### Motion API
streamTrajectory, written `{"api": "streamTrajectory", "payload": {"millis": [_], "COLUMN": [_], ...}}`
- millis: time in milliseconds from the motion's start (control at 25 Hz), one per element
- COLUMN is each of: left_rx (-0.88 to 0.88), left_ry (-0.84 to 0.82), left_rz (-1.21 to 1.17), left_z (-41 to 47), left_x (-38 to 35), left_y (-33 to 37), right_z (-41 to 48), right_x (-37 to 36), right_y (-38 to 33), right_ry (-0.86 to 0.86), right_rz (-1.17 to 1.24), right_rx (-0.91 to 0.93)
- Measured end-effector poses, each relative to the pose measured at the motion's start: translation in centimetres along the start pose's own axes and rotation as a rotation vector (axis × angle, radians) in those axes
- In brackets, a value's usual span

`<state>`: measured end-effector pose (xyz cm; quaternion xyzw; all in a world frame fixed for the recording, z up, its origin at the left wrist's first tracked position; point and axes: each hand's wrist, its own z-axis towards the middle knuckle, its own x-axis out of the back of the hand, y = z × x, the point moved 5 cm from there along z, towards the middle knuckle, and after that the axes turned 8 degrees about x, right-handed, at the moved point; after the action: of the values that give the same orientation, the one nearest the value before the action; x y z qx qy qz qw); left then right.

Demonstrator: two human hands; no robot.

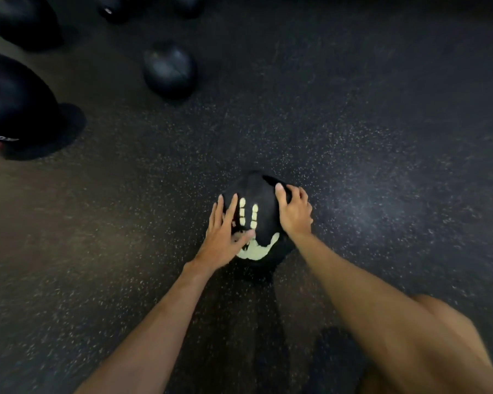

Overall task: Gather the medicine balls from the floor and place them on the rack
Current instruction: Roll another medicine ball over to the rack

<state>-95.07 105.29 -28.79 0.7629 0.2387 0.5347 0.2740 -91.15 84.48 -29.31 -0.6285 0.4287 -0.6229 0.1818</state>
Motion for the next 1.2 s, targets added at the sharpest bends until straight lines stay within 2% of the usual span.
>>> {"api": "streamTrajectory", "payload": {"millis": [80,120,240,320,440,600,720,840,1000,1120,1200], "left_rx": [0.049,0.086,0.216,0.252,0.143,-0.049,-0.103,-0.122,-0.113,-0.034,-0.023], "left_ry": [-0.020,-0.015,-0.019,-0.001,0.044,0.059,0.083,0.075,0.028,-0.126,-0.138], "left_rz": [0.024,0.051,0.139,0.155,0.192,0.388,0.342,0.183,0.209,0.228,0.306], "left_z": [0.8,1.9,6.8,9.4,10.5,13.1,19.0,25.0,33.6,40.8,43.9], "left_x": [-0.7,-0.7,0.3,0.7,-0.3,-1.1,1.1,2.2,2.0,1.4,0.9], "left_y": [0.4,1.2,5.0,7.4,8.2,6.5,7.1,8.1,11.5,14.4,16.1], "right_z": [3.3,3.7,0.4,-0.2,4.5,11.2,15.7,20.7,27.8,28.1,25.1], "right_x": [1.4,1.8,1.6,1.4,2.2,2.9,2.7,3.0,4.6,4.9,3.0], "right_y": [0.2,0.4,1.2,2.8,2.6,0.4,-1.2,-1.8,-0.5,0.1,-0.4], "right_ry": [-0.055,-0.063,-0.097,-0.126,-0.122,-0.094,-0.052,0.015,0.048,0.143,0.205], "right_rz": [0.075,0.059,-0.085,-0.093,-0.048,0.014,0.079,0.132,0.186,0.175,0.154], "right_rx": [-0.039,0.004,0.294,0.344,0.246,0.078,-0.050,-0.132,-0.218,-0.202,-0.155]}}
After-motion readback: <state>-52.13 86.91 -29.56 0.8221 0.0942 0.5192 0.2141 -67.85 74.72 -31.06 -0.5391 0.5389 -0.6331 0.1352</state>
